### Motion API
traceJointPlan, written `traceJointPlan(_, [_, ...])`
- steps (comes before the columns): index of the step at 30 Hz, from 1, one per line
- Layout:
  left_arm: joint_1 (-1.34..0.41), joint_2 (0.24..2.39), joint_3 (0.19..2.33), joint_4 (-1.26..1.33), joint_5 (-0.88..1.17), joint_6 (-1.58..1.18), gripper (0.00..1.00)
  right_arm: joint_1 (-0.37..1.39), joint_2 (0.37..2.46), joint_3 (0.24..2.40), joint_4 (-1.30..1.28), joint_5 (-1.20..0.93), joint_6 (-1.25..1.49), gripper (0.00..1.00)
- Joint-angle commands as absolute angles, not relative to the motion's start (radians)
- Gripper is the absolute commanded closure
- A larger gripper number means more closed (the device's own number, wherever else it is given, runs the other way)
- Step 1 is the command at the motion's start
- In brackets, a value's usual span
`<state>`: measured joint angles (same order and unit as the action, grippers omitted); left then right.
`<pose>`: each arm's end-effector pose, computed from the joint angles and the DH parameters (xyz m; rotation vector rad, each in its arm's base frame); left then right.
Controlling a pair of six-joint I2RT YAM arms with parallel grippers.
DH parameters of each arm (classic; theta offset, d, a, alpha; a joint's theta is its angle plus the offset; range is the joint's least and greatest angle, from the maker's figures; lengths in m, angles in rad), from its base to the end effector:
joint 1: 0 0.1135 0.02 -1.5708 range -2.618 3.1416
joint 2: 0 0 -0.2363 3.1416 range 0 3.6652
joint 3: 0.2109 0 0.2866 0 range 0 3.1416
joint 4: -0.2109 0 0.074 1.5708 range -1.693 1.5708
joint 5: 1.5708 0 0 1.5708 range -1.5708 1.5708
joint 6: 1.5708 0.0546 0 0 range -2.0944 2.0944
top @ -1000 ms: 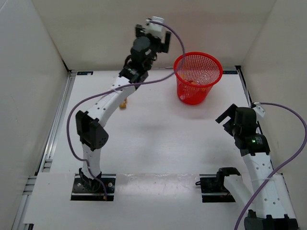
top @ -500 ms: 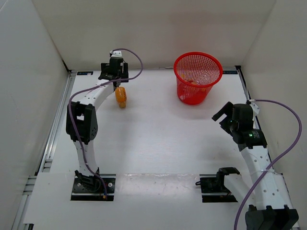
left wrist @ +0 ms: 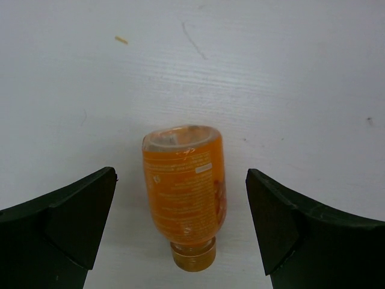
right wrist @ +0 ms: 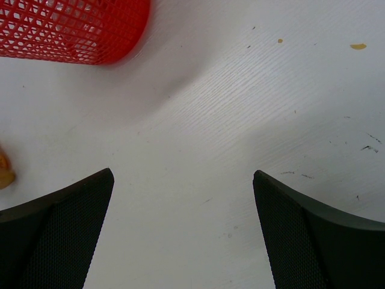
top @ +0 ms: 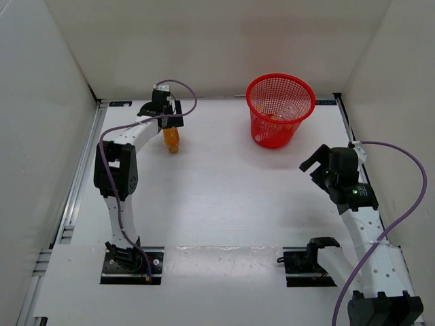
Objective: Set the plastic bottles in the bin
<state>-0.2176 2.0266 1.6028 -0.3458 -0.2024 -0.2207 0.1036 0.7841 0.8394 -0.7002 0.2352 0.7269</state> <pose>0.4864 -0.0963 0.1764 -0.1033 2.3186 0.0163 0.2308 0.0112 0.2794 0.7977 2.0531 0.2050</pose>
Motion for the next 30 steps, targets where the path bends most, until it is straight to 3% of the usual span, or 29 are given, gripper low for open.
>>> traceJointPlan(1, [-0.206,2.039,1.582,-0.376,-0.149,-0.264,0.00,0.107,0.773,0.845,-0.680,0.230,0.733,0.00])
traceJointPlan(13, [-0.203,2.141,1.626,-0.405,-0.189,-0.222,0.00,0.107,0.802,0.873,-0.689,0.230,0.733,0.00])
traceJointPlan(15, [-0.190,2.141,1.626,-0.405,-0.152,-0.209,0.09,0.107,0.802,0.873,-0.689,0.239,0.733,0.00])
traceJointPlan(17, [-0.172,2.141,1.637,-0.405,-0.082,-0.169,0.25,0.107,0.802,0.873,-0.689,0.239,0.733,0.00])
traceJointPlan(18, [-0.172,2.141,1.653,-0.414,-0.068,-0.155,0.47,0.107,0.802,0.873,-0.689,0.239,0.733,0.00])
traceJointPlan(21, [-0.172,2.117,1.701,-0.423,-0.054,-0.097,0.78,0.107,0.813,0.873,-0.689,0.239,0.733,0.00])
traceJointPlan(26, [-0.277,2.016,1.790,-0.423,-0.043,0.117,0.82,0.107,0.822,0.884,-0.689,0.239,0.733,0.00])
traceJointPlan(30, [-0.403,2.015,2.060,-0.423,-0.055,0.276,0.82,0.107,0.813,0.871,-0.689,0.252,0.723,0.00])
